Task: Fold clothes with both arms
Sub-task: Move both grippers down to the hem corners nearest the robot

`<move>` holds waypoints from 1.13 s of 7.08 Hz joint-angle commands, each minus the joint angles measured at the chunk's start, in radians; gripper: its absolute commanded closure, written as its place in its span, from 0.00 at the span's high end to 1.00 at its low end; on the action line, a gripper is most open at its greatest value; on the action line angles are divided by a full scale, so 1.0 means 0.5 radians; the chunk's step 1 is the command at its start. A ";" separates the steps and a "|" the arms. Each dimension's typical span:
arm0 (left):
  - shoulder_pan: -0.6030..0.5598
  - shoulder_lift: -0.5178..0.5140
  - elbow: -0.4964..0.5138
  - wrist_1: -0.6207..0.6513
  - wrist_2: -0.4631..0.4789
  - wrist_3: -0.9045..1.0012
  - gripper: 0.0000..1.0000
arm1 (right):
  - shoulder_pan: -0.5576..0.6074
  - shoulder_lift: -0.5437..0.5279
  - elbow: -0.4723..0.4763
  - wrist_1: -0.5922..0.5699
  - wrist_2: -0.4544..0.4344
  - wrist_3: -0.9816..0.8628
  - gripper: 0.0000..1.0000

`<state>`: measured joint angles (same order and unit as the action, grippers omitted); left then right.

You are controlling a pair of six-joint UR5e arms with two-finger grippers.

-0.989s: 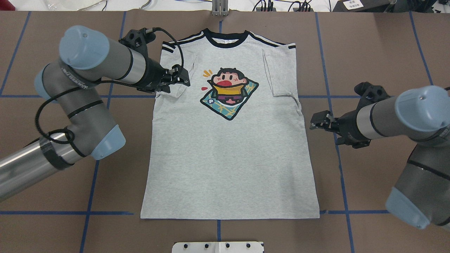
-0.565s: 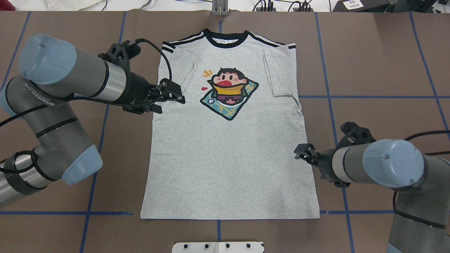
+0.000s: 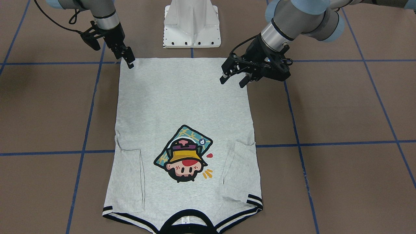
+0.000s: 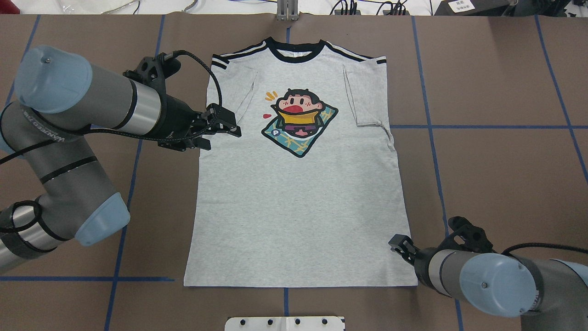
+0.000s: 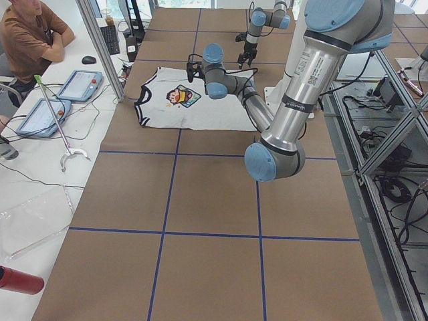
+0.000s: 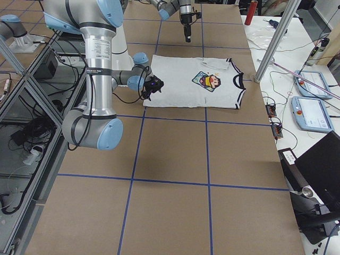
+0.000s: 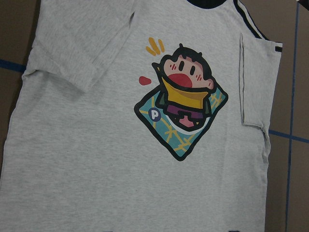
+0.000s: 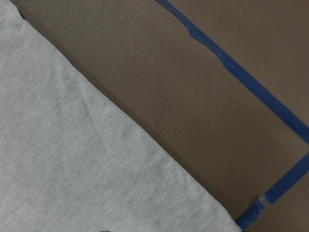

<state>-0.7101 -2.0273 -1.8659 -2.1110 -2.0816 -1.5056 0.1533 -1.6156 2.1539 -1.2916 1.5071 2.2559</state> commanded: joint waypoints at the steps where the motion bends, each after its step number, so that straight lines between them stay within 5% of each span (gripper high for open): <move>1: 0.003 0.005 -0.002 0.000 0.006 -0.002 0.84 | -0.128 -0.064 0.012 0.000 -0.054 0.081 0.88; 3: 0.003 0.005 -0.011 0.003 0.006 -0.008 0.84 | -0.193 -0.067 0.006 -0.003 -0.069 0.133 0.80; 5: 0.003 0.002 -0.020 0.003 0.006 -0.014 0.84 | -0.212 -0.082 0.000 -0.040 -0.072 0.136 0.58; 8: 0.003 0.002 -0.017 0.003 0.006 -0.011 0.84 | -0.209 -0.082 0.003 -0.049 -0.075 0.133 0.56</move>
<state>-0.7087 -2.0264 -1.8750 -2.1092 -2.0786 -1.5121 0.0484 -1.6564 2.1541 -1.3150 1.4701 2.3236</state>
